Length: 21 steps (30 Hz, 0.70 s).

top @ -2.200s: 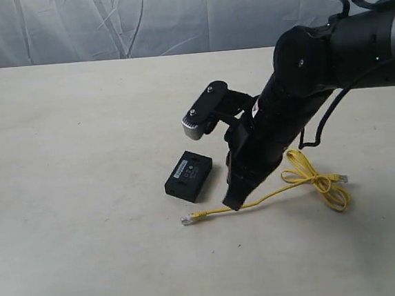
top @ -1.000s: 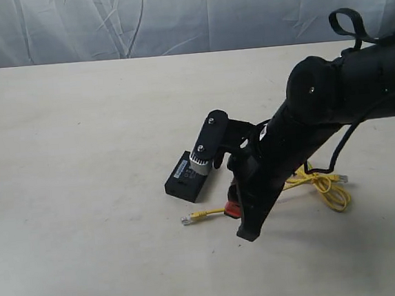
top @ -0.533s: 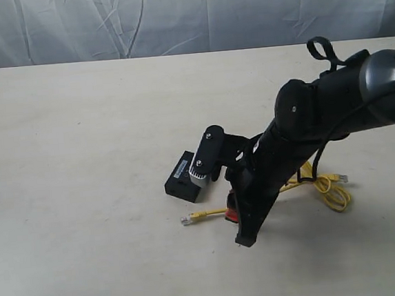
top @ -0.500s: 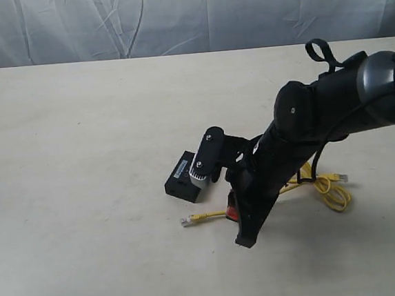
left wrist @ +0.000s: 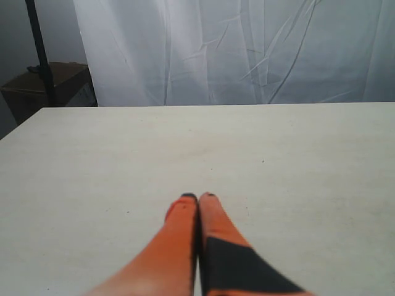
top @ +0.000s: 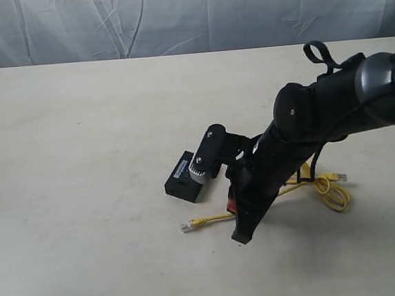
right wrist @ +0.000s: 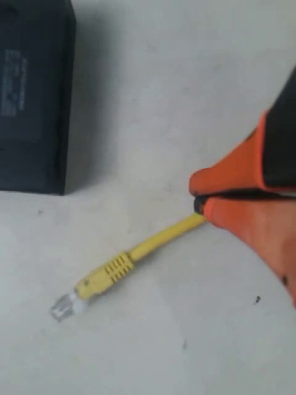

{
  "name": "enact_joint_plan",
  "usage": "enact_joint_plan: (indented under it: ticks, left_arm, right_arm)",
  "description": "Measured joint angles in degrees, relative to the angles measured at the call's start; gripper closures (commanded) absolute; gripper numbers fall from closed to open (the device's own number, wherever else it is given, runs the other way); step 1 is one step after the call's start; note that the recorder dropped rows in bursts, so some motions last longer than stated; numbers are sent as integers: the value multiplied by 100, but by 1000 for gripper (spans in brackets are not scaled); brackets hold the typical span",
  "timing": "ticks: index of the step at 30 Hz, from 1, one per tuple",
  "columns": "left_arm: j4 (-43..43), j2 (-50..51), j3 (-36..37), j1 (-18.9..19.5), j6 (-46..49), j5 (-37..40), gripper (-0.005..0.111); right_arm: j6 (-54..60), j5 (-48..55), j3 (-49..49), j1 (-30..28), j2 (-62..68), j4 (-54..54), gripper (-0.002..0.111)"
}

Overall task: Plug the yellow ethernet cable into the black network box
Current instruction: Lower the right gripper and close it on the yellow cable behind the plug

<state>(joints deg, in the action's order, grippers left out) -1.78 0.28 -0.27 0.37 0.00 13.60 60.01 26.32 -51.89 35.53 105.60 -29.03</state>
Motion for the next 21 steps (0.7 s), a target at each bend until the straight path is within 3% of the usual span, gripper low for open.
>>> enact_joint_plan:
  ticks: [11, 17, 21]
  left_arm:
    - [0, 0, 0, 0, 0, 0, 107]
    - [0, 0, 0, 0, 0, 0, 107]
    - [0, 0, 0, 0, 0, 0, 107]
  right_arm:
    - [-169, 380, 0, 0, -929, 107, 107]
    - [340, 439, 48, 134, -882, 200, 72]
    - [689, 284, 59, 335, -678, 200, 72]
